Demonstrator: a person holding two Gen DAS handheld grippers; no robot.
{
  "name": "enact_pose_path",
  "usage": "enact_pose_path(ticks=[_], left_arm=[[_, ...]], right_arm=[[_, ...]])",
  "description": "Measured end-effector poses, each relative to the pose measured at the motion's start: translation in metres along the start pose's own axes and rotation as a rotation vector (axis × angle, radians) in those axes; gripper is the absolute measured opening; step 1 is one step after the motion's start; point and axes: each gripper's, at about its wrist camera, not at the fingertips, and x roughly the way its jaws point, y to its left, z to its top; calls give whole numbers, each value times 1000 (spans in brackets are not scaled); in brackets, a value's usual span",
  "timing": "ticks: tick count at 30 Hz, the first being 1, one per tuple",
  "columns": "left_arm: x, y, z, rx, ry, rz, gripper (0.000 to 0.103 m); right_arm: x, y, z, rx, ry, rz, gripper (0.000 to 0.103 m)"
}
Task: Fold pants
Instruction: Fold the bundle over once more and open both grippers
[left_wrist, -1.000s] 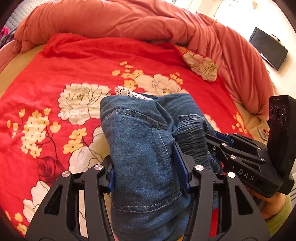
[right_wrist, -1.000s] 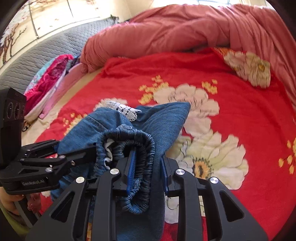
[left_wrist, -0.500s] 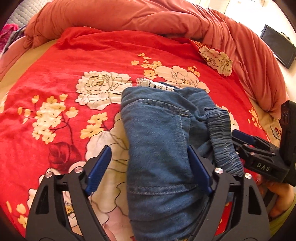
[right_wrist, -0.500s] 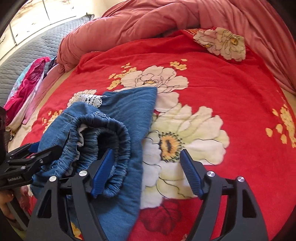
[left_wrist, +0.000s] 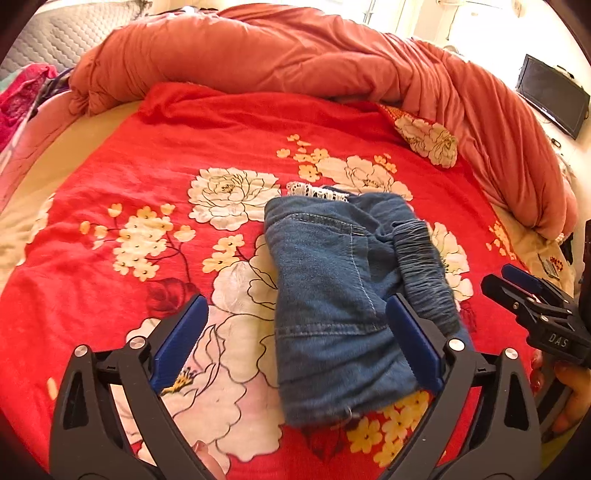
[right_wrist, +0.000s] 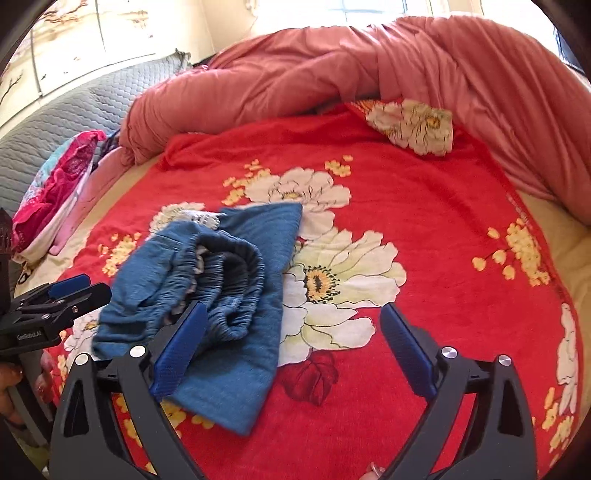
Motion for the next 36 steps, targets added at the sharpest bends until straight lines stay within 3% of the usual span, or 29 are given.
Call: enact_pose_path(ticks=[22,30,36], left_arm=[[-75,-10,-32,22,-93,12,94],[-91,-12,-49,19,-108,7,94],[-94,-12,-67,19,-101,16,94]], right_arm=[[-80,24,-26,-49,-130,-22,98],[-97,36,-43,-100,-166,-82,98],[-106,35,-56,-62,-164,-34,98]])
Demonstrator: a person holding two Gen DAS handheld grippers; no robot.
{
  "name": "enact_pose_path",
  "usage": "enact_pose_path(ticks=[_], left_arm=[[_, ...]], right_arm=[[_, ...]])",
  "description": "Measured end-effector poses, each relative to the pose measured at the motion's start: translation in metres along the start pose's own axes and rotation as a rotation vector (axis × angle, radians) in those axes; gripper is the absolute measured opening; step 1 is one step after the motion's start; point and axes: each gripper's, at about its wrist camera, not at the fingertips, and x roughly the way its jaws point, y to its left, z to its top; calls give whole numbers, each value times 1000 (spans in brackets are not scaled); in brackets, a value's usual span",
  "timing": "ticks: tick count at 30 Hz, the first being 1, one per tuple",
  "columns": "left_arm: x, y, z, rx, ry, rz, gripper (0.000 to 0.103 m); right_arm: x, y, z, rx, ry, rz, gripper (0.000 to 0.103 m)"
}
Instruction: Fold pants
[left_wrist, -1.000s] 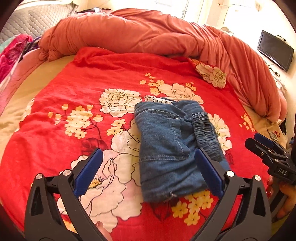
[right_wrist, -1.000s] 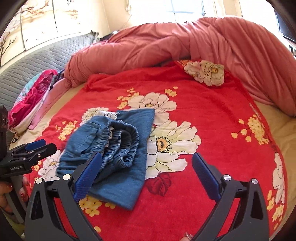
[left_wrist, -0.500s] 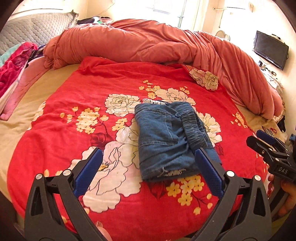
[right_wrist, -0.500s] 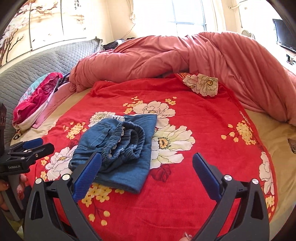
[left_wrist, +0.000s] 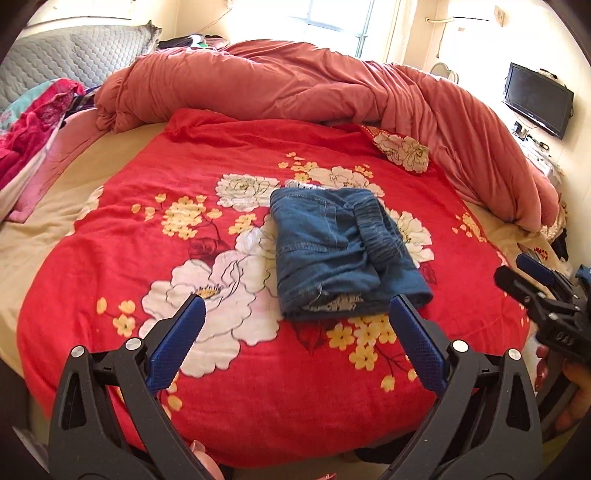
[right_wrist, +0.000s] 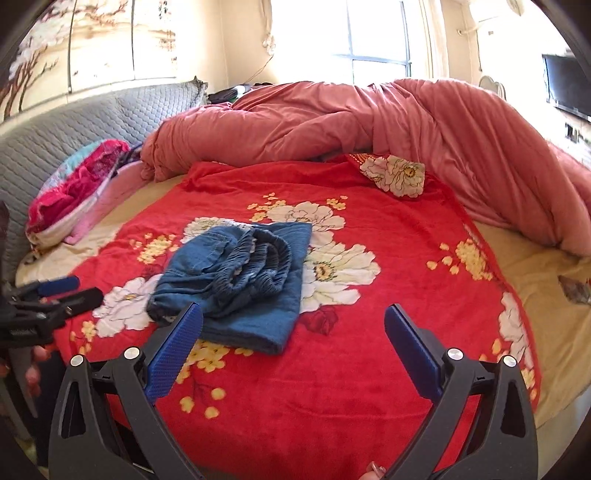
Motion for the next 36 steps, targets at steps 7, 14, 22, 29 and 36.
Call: enact_pose_path(ticks=[7,14,22,29,36], left_arm=[[-3,-4,-19,-3,18,-11,94],[0,-7,-34,5,49,-7,94],[6,-2,-45,-16,90,-10,94],[10,-3,-48,-15,107,-11,94],[11,-4,-50,-13,112,-9,94]], right_arm=[[-8,8,-11,6,6,11,98],[-11,9,-19,25,24,32,98],[-6,10,-41,10,88,20,98],[1,12,-52,10,125,15,98],[2,13,-52,7,122,13,98]])
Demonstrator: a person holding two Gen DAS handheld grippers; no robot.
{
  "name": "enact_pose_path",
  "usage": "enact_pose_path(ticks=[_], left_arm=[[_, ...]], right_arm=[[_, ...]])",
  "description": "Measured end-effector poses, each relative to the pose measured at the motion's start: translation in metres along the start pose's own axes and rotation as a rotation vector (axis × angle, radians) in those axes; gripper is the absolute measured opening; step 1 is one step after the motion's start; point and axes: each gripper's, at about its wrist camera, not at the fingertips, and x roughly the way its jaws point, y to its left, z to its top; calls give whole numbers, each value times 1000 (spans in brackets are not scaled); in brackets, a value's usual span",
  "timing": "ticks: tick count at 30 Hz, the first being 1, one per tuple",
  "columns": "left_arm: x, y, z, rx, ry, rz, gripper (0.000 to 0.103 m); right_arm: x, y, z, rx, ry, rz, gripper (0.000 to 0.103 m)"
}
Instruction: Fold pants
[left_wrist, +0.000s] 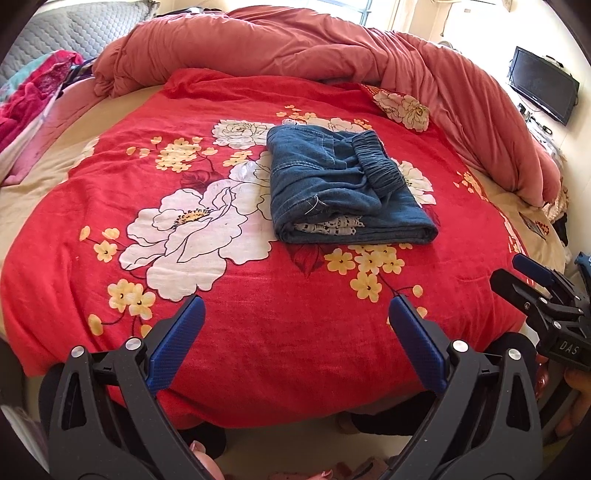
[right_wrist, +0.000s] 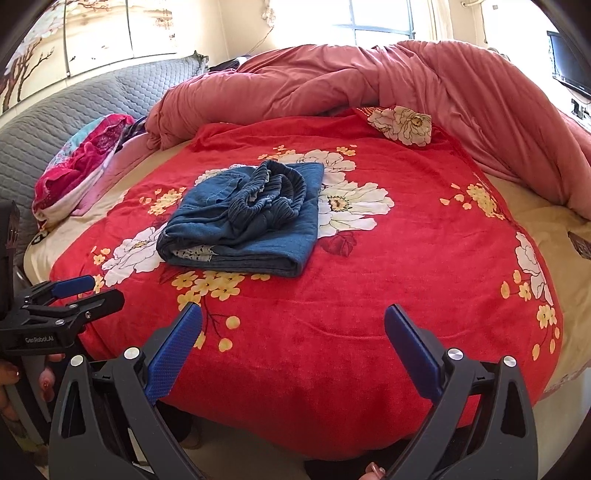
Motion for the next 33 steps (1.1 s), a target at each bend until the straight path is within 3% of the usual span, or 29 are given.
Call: enact_pose_path(ticks=[33], left_arm=[[-3,0,2,10,-4,29,94]], right_arm=[[7,5,1,17,9,18,98]])
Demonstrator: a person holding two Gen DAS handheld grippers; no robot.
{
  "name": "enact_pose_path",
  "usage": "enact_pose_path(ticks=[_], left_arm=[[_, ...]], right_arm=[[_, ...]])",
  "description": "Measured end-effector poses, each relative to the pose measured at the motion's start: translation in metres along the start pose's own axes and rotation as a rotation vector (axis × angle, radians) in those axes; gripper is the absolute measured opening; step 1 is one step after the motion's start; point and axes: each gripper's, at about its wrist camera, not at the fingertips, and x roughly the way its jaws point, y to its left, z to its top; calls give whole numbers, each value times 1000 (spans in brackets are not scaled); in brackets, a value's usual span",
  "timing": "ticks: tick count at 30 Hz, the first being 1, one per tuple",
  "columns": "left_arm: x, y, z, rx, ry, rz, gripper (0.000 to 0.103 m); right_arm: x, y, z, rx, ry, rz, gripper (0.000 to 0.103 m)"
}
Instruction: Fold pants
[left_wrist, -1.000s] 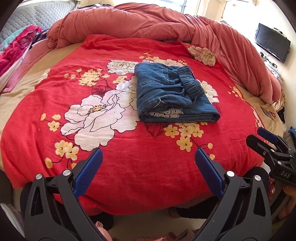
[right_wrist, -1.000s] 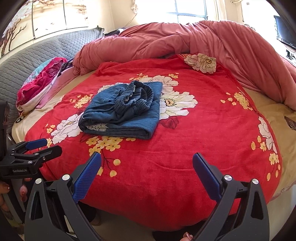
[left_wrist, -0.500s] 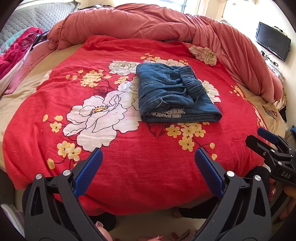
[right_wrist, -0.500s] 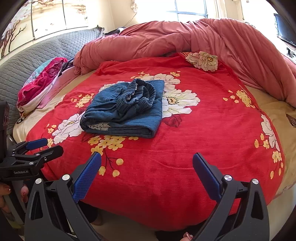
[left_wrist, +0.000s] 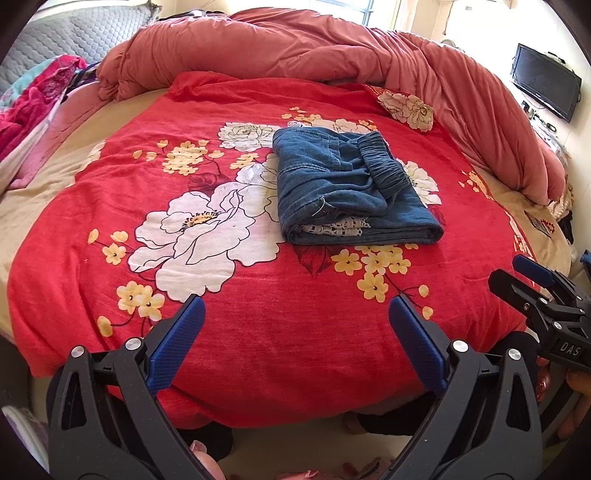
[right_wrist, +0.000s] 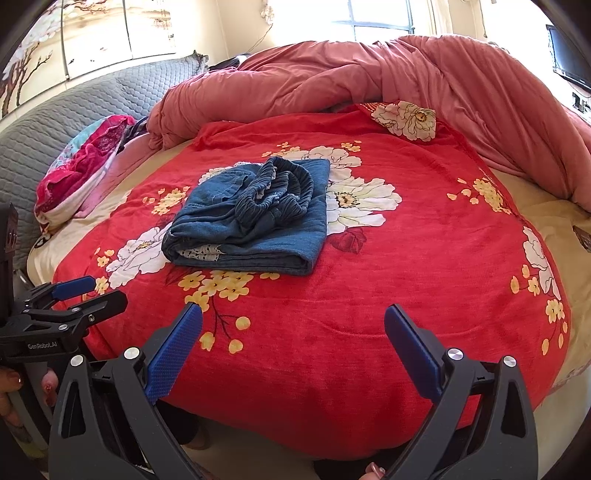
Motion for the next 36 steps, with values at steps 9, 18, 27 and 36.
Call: enact_pose_path(ticks=[9,18,27,36], left_arm=[[-1,0,0,0,-2,-2,94],[-3,0,1,-2,-5,2,94],[-4,1,1,-5,-4,5,94],[-5,1,0,-8,-5,5,94]], right_arm=[[-1,0,0,9,-2,0,98],[-3,1,0,13,-2,-1,98],[-2,1,1,12,1,-4,98],[-2,1,1,11,6,-4,98]])
